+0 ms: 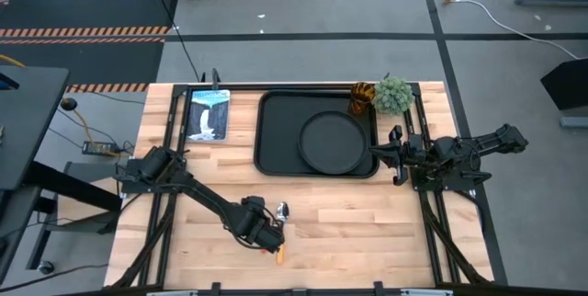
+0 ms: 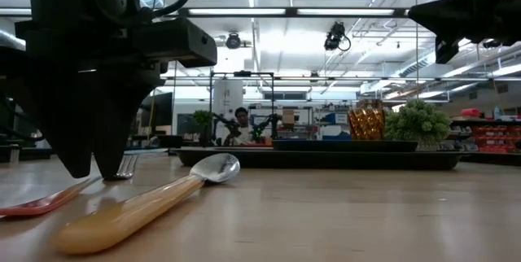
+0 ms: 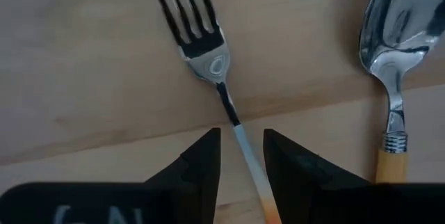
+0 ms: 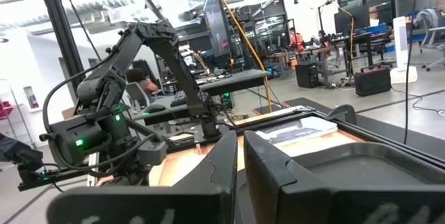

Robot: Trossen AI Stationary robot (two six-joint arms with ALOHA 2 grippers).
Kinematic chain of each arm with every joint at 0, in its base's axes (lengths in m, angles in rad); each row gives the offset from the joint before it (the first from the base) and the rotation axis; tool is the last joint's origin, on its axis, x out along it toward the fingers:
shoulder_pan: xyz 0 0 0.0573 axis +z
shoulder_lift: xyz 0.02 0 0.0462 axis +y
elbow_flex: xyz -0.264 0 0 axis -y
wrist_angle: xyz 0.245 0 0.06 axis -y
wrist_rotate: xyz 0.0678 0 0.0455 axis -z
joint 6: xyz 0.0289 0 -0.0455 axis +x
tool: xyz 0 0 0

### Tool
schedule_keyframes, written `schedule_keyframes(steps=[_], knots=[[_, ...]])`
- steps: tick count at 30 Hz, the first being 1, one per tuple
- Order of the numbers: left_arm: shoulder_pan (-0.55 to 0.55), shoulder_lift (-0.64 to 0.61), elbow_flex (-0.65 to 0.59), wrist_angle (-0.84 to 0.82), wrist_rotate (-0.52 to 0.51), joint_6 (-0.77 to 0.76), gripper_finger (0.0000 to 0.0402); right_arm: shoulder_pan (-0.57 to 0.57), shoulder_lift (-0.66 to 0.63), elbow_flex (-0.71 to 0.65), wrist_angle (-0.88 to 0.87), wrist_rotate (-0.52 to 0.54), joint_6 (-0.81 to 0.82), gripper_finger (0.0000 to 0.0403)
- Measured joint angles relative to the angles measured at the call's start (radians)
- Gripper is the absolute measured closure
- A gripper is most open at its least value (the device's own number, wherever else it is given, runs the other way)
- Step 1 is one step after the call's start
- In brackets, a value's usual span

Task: Pick and place plate/cup/fork/spoon on tray
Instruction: Put the orange fork on the left side of the black tray

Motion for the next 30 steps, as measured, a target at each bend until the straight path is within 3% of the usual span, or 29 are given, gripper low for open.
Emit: schedule_keyframes(steps=[14,25,30], knots=[[0.000,0.000,-0.024,0.024,0.000,-0.002,0.0290,0.000,0.000,0.000,0.011,0.000,0.000,0.0369],[-0.001,0.000,-0.025,0.011,-0.012,-0.001,0.0384,0.000,0.000,0.000,0.011,0.000,0.000,0.0369],[-0.001,0.000,-0.025,0.012,-0.052,-0.005,0.0387,0.000,0.000,0.000,0.011,0.000,0.000,0.0369]])
